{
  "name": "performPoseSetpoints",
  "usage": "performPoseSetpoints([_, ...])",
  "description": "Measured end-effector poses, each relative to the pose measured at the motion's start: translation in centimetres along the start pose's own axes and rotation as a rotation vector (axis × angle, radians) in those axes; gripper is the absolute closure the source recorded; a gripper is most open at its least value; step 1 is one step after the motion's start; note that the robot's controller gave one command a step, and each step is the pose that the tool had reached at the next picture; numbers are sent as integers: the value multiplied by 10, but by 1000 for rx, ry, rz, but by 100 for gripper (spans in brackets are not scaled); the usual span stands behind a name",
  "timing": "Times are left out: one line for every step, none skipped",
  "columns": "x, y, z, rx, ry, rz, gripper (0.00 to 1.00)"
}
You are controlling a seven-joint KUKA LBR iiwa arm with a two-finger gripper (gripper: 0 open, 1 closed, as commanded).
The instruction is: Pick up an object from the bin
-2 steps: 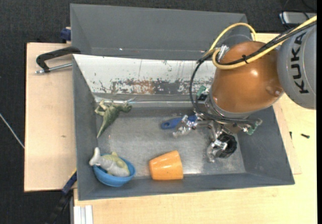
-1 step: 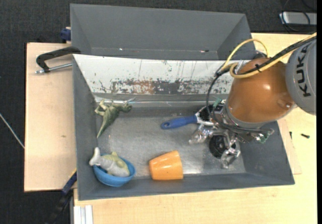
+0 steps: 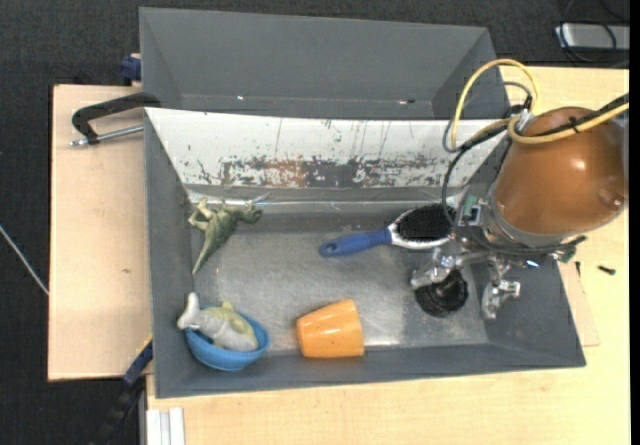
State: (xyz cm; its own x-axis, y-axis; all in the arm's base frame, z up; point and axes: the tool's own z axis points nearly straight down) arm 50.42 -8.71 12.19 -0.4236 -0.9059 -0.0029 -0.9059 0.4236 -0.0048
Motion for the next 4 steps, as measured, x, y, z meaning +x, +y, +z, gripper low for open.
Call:
performPoseSetpoints([-2,1,0,-2,-1,-1,100])
performPoseSetpoints([-2,1,0,-2,-1,-1,0])
performPoseSetpoints([-2,1,0,-2,-1,-1,100])
performPoseSetpoints([-2,1,0,-3,-1,-1,0])
